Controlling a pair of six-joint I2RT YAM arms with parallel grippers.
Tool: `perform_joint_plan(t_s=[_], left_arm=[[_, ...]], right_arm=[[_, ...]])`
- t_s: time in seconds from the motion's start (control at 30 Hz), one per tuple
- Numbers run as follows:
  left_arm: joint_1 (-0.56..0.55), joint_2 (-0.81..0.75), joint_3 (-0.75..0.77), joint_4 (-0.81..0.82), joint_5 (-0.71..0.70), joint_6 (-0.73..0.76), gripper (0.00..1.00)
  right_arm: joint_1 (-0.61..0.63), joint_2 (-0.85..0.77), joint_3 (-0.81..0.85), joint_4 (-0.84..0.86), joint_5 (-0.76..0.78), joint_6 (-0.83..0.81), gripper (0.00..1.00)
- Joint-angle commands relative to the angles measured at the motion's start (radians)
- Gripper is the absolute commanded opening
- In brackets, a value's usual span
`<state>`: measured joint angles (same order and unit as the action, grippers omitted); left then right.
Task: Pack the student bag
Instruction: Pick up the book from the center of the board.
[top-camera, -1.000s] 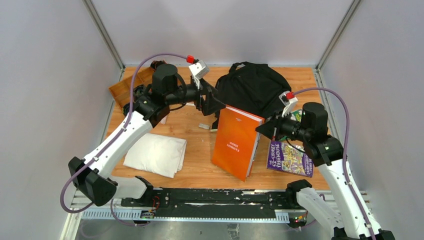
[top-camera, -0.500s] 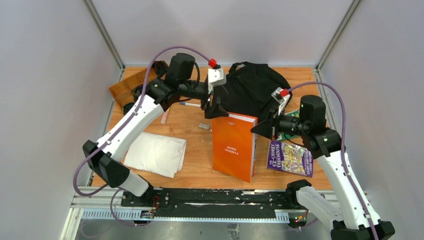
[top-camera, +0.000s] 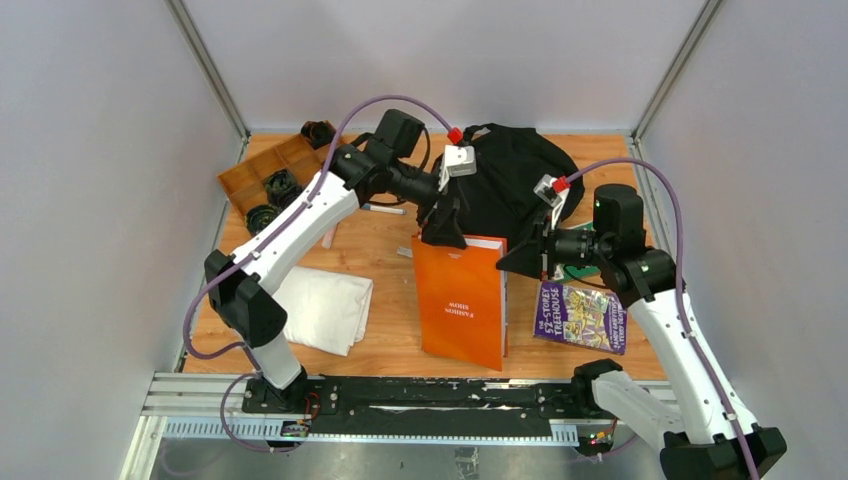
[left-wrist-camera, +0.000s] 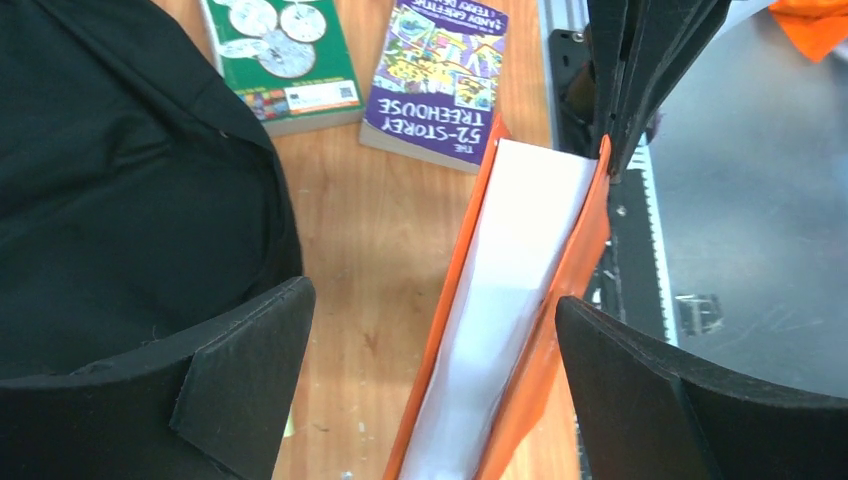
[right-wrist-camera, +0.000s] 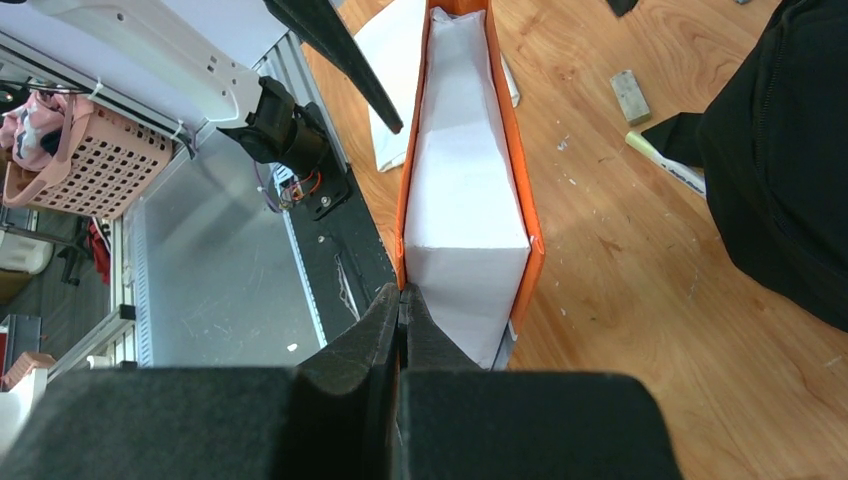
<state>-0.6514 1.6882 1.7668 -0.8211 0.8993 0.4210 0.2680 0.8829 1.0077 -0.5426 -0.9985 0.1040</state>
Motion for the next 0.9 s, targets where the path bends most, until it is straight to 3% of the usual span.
perform_joint_plan(t_s=[0.0, 0.3, 0.43, 0.57, 0.87], left_arm=[[-0.012, 0.065, 0.087, -0.116, 0.059, -0.083, 0.99], [-0.074, 0.147, 0.1, -0.18, 0.088, -0.119, 0.95], [-0.077, 0.169, 0.102, -0.184, 0.124, -0.12, 0.87], [-0.079, 0.148, 0.076, -0.184, 0.16, -0.095, 0.73], [-0.079, 0.111, 0.023, -0.185, 0.147, -0.083, 0.29]], right_arm=[[0.003, 0.008, 0.047, 0.01, -0.055, -0.028, 0.0], [0.017, 0.021, 0.043, 0.032, -0.053, -0.029, 0.0], [0.02, 0.028, 0.045, 0.033, -0.051, -0.028, 0.0], [0.02, 0.029, 0.04, 0.039, -0.038, -0.031, 0.0], [0.02, 0.043, 0.02, 0.1, -0.012, 0.02, 0.0]])
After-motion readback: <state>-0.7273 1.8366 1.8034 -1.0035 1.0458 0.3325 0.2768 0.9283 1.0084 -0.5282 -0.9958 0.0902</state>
